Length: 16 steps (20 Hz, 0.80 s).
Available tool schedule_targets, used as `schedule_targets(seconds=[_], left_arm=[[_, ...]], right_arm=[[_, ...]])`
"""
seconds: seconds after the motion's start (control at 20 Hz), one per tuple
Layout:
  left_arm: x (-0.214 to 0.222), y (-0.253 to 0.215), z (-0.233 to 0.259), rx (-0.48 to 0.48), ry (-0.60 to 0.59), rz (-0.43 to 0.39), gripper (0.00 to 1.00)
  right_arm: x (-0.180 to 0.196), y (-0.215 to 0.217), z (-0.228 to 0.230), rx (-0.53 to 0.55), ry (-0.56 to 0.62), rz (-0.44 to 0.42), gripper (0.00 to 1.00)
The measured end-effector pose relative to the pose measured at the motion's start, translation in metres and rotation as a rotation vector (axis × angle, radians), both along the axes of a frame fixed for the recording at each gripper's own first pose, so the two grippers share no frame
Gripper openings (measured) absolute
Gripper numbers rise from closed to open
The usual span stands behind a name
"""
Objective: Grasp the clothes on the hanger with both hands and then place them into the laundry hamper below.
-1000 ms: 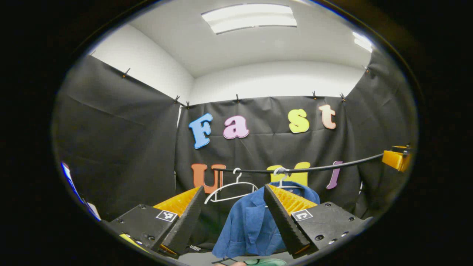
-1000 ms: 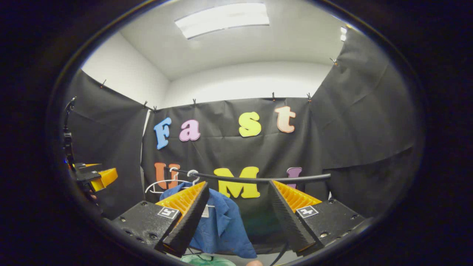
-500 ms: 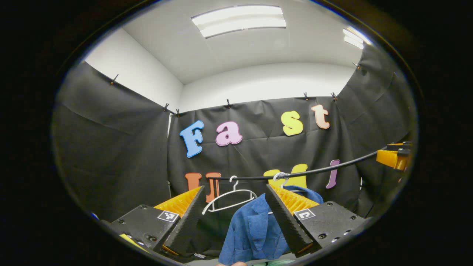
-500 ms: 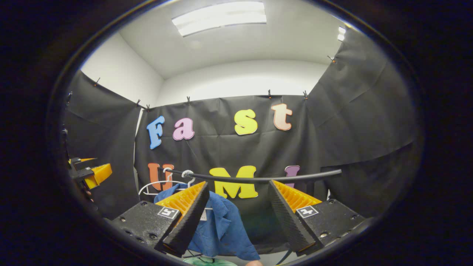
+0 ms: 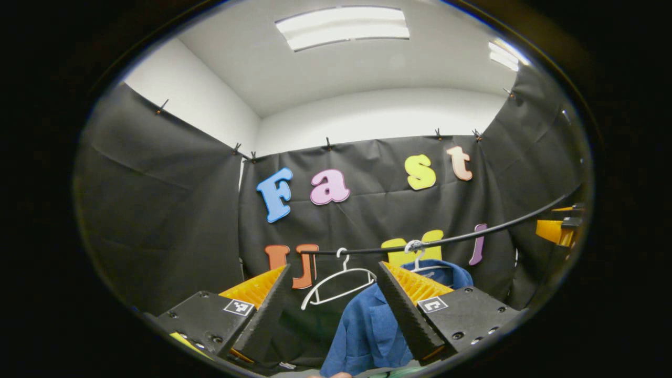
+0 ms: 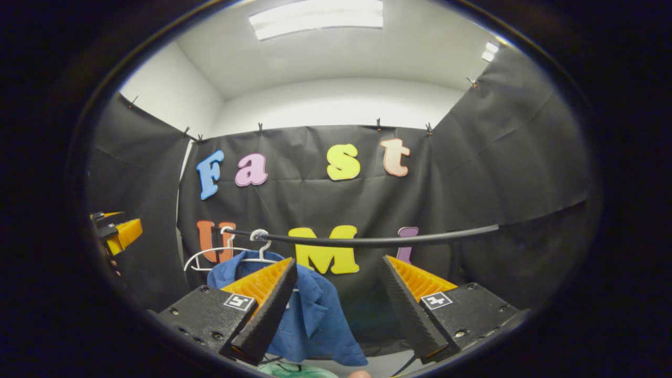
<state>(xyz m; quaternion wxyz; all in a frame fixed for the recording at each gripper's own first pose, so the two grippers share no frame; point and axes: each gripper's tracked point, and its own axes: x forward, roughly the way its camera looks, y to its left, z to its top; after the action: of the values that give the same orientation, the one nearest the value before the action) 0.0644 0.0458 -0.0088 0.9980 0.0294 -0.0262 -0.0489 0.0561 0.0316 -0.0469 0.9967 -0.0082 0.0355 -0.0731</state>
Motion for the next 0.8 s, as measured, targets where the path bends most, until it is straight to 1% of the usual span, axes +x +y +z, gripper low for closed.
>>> schedule_targets(seconds=[0.1,0.3,0.55,0.65,0.8], left_arm=[[0.007,0.003,-0.007,-0.007,0.007,-0.013,0.98],[0.023,0.011,-0.025,-0.022,0.026,-0.038,0.98],[0.042,0.012,-0.065,-0.048,0.09,-0.095,0.98],[0.044,0.004,-0.081,-0.062,0.121,-0.133,0.99],[0.047,-0.011,-0.101,-0.077,0.161,-0.17,1.0]], right_arm=[[0.004,0.006,-0.009,0.001,0.018,-0.015,0.99],[0.015,0.017,-0.028,-0.02,0.038,-0.059,1.0],[0.03,0.038,-0.068,-0.03,0.107,-0.108,1.0],[0.034,0.044,-0.085,-0.047,0.149,-0.125,0.99],[0.044,0.051,-0.112,-0.049,0.204,-0.124,1.0]])
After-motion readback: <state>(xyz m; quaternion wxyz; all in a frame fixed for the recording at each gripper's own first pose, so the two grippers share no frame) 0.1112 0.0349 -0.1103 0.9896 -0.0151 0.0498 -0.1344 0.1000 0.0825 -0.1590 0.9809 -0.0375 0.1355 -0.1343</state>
